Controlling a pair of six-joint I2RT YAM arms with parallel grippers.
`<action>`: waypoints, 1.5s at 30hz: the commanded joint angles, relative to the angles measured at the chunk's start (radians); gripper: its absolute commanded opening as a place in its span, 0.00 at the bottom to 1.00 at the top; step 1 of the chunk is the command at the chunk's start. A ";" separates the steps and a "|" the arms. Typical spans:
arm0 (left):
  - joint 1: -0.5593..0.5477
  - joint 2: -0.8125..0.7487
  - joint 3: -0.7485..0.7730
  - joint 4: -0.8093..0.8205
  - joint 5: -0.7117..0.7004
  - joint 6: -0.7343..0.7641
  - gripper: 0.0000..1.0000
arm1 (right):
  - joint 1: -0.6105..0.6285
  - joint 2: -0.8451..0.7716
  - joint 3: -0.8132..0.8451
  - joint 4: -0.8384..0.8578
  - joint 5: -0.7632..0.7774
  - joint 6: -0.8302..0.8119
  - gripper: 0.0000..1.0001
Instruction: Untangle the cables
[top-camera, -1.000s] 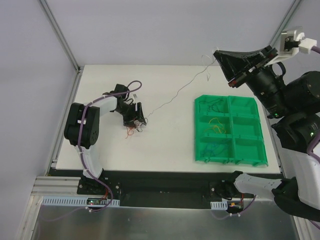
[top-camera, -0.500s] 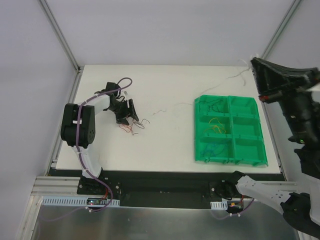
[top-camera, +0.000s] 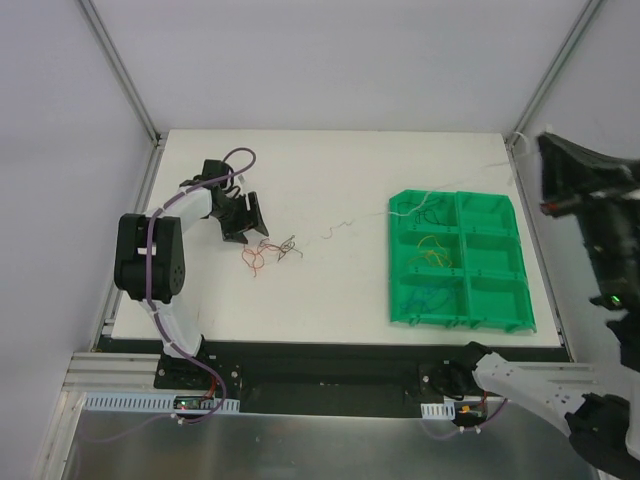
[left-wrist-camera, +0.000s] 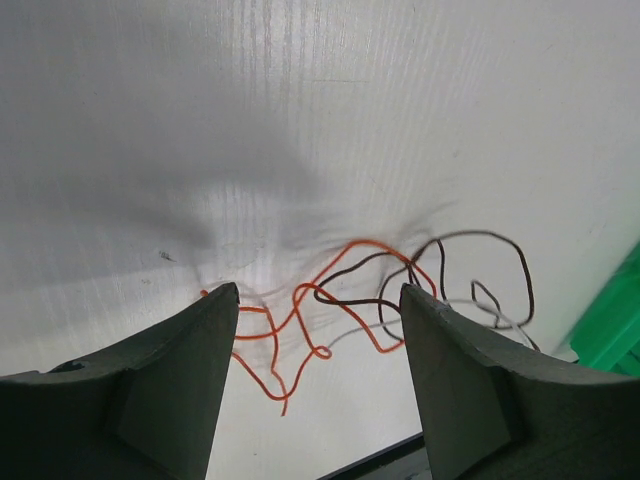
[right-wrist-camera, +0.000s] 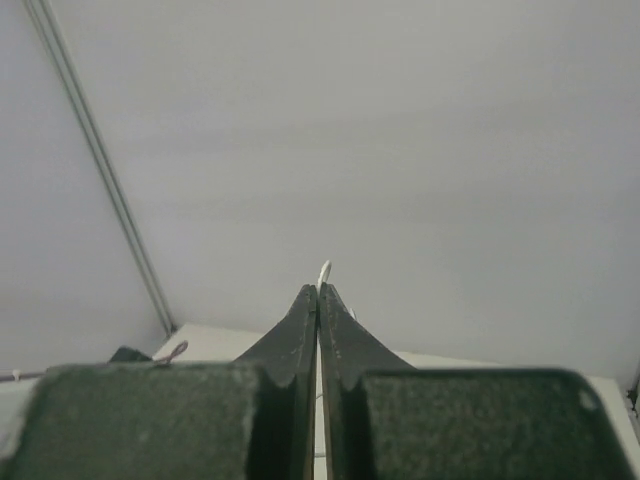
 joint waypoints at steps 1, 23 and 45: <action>0.007 0.026 0.027 -0.024 0.036 0.017 0.65 | -0.004 -0.148 -0.058 0.103 0.120 -0.074 0.00; -0.351 -0.442 -0.274 0.556 0.434 0.141 0.70 | -0.004 0.001 0.008 0.092 -0.022 0.005 0.00; -0.409 -0.452 -0.235 0.431 0.392 0.176 0.72 | -0.286 0.545 0.576 0.273 0.260 -0.351 0.00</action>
